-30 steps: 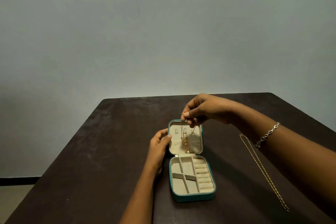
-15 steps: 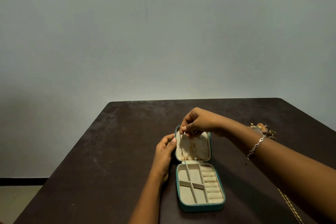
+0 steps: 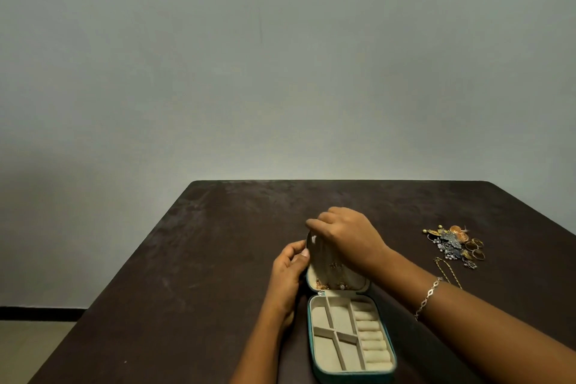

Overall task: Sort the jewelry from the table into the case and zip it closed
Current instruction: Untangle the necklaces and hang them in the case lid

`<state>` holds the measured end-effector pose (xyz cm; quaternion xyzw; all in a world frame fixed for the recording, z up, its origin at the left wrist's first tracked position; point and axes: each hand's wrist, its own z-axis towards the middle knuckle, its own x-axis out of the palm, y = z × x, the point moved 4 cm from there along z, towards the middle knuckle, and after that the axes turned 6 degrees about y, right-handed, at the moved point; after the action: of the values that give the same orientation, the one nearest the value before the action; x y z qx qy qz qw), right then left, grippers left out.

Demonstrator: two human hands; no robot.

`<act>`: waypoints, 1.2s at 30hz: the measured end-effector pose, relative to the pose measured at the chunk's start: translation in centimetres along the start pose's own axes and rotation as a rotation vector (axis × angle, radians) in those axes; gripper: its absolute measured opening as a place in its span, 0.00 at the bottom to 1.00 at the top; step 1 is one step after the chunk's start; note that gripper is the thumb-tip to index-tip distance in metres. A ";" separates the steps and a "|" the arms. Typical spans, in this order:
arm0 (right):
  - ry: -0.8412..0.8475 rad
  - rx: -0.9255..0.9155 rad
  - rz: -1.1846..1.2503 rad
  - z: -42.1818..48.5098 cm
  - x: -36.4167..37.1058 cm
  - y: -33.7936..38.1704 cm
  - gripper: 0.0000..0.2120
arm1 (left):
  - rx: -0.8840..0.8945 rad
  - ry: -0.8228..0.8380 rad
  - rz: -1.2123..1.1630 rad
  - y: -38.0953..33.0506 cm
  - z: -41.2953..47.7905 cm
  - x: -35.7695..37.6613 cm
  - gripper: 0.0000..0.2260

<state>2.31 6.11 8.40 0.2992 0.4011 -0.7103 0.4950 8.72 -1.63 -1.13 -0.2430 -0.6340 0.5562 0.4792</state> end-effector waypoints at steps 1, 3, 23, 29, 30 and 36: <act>-0.026 -0.013 0.003 -0.2 0.3 0.0 0.08 | -0.001 0.000 -0.005 0.0 0.0 0.0 0.08; -0.056 -0.024 0.009 -0.6 0.6 -0.1 0.12 | -0.004 0.001 -0.016 0.0 0.0 0.0 0.08; -0.079 0.029 0.078 -1.2 1.2 -1.5 0.17 | -0.007 0.026 -0.021 0.0 0.1 -0.1 0.09; -0.084 0.088 0.283 -1.7 0.9 -2.5 0.15 | -0.021 0.010 -0.033 -0.1 0.0 0.0 0.09; -0.081 0.092 0.290 -1.8 0.6 -2.7 0.12 | -0.028 0.004 -0.040 -0.1 0.1 0.0 0.09; -0.077 0.137 0.346 -5.0 -1.6 -3.8 0.13 | -0.059 -0.026 -0.047 -0.1 0.0 -0.1 0.10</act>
<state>-0.61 11.90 8.31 0.3695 0.2751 -0.6510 0.6033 8.79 -1.72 -1.10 -0.2347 -0.6619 0.5288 0.4766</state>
